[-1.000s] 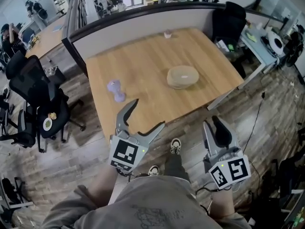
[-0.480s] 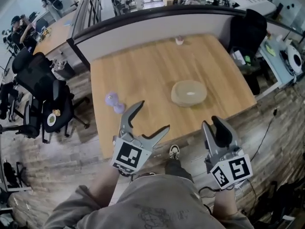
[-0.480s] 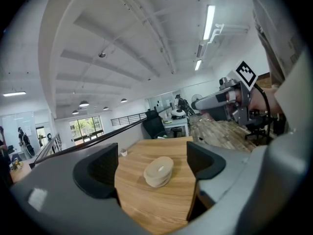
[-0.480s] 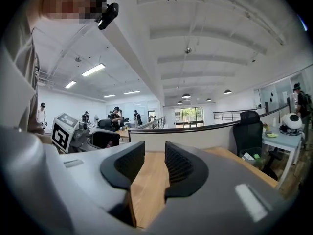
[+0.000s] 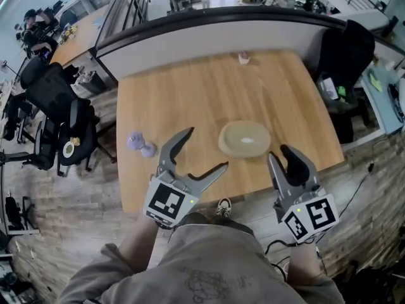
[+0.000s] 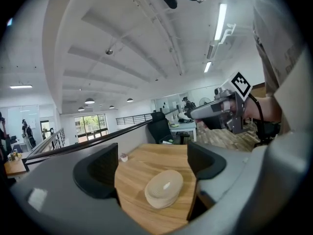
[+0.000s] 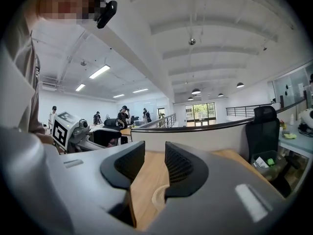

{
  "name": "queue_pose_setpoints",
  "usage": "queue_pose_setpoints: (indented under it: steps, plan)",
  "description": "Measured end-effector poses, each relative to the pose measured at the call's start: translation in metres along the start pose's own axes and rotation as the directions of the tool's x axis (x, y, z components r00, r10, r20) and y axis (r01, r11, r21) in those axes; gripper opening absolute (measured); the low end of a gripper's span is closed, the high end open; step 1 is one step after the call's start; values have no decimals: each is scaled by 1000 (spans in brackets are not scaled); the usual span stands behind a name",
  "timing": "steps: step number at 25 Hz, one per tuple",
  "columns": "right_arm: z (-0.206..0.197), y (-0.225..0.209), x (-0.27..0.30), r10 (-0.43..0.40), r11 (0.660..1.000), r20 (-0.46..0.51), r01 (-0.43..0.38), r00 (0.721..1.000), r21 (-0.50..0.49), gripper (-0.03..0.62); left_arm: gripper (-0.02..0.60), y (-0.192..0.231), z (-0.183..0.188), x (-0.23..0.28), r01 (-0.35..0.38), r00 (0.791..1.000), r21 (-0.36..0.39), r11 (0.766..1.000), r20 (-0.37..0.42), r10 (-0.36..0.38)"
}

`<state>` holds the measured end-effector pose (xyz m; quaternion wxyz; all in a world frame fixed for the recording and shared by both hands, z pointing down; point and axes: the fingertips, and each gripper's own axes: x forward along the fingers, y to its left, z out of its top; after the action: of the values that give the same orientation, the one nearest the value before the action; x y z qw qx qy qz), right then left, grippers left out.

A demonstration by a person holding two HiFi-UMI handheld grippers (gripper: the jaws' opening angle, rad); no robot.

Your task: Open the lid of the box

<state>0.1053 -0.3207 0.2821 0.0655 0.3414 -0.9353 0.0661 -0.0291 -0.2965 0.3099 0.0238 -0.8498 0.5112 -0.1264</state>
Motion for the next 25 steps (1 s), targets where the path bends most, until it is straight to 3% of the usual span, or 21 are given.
queue_pose_setpoints:
  steps: [6,12,18,21,25]
  plan:
    - [-1,-22,16,17,1000,7,-17,1000,24,137,448,10,4,15,1,1000,-70,998,3,-1]
    - [-9,-30,23,-14,1000,-10,14,1000,13,137,449,9,-2,28,68,998,6,998,-5,-68]
    - [-13,-30,34,-32,999,-31,33,999,37,137,449,10,-17,37,134,991,34,990,-17,-134]
    - [-23,-29,44,-39,997,-48,42,998,59,137,449,13,-34,45,164,986,36,986,-23,-163]
    - [-45,-24,63,-23,997,-102,30,995,66,137,449,16,-67,61,224,974,117,968,-66,-218]
